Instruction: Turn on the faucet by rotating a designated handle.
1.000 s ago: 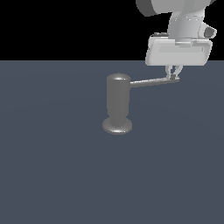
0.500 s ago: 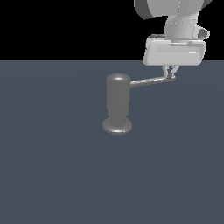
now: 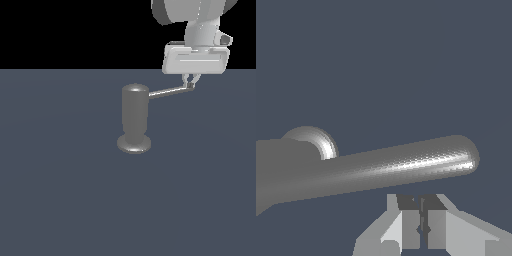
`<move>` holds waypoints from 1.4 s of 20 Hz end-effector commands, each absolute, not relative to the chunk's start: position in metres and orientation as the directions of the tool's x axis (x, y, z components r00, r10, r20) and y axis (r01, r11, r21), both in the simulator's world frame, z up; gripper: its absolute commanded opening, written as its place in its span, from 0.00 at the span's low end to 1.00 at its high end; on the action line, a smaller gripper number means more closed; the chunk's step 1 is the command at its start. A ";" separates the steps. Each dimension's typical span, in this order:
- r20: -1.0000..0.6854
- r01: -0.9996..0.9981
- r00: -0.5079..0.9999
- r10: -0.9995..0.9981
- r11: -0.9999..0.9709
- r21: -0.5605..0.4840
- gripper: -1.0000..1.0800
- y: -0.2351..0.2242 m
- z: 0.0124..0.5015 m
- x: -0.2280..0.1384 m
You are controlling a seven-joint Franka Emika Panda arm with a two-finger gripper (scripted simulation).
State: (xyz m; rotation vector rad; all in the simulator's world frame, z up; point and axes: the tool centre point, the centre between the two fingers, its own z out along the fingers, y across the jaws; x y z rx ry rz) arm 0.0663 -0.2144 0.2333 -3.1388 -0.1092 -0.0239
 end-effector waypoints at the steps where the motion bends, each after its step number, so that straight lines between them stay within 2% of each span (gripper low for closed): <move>1: 0.015 0.079 0.997 0.079 -0.997 -0.002 0.00 -0.206 0.229 0.078; 28: 0.005 0.064 0.998 0.064 -0.998 -0.001 0.00 -0.200 0.223 0.140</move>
